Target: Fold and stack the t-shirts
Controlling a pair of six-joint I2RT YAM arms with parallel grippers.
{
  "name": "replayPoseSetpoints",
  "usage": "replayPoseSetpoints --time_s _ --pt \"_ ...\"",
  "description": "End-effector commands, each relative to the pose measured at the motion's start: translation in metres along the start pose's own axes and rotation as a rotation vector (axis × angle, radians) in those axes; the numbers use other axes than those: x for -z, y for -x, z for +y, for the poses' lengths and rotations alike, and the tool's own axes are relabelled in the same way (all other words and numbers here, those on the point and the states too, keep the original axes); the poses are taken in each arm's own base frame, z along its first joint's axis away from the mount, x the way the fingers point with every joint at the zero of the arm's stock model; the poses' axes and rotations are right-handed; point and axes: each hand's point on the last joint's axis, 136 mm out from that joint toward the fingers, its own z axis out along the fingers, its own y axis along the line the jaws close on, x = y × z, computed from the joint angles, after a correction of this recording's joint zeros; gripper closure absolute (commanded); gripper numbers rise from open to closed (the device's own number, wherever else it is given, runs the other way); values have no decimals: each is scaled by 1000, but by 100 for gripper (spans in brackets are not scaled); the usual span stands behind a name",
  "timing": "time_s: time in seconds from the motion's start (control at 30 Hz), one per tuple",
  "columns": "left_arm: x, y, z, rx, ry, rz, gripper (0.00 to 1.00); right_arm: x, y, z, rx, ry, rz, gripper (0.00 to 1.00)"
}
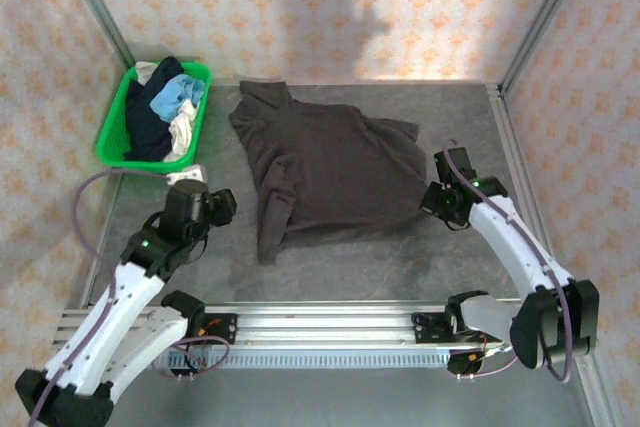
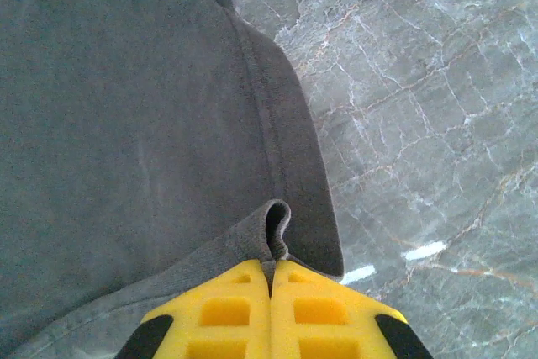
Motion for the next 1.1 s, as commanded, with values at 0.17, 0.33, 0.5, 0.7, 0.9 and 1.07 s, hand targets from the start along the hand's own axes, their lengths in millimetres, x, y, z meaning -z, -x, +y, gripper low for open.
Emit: replayPoseSetpoints --time_s 0.17,0.33,0.5,0.7,0.9,1.07 --pt "-40 25 -24 -26 81 62 36 45 25 -2 -117 33 -144 58" --pt "-104 15 -64 -132 77 247 34 47 73 40 -94 141 -236 44" --pt "-139 -17 -81 -185 56 381 33 -17 130 86 -5 69 -194 46" --pt "-136 -65 -68 -181 21 468 39 -108 206 123 52 -110 -136 71" --pt "-124 -105 -29 -199 123 549 69 -179 238 132 -19 -106 -60 78" --pt "-104 -114 -1 -154 205 542 93 -218 228 126 -77 -93 22 79"
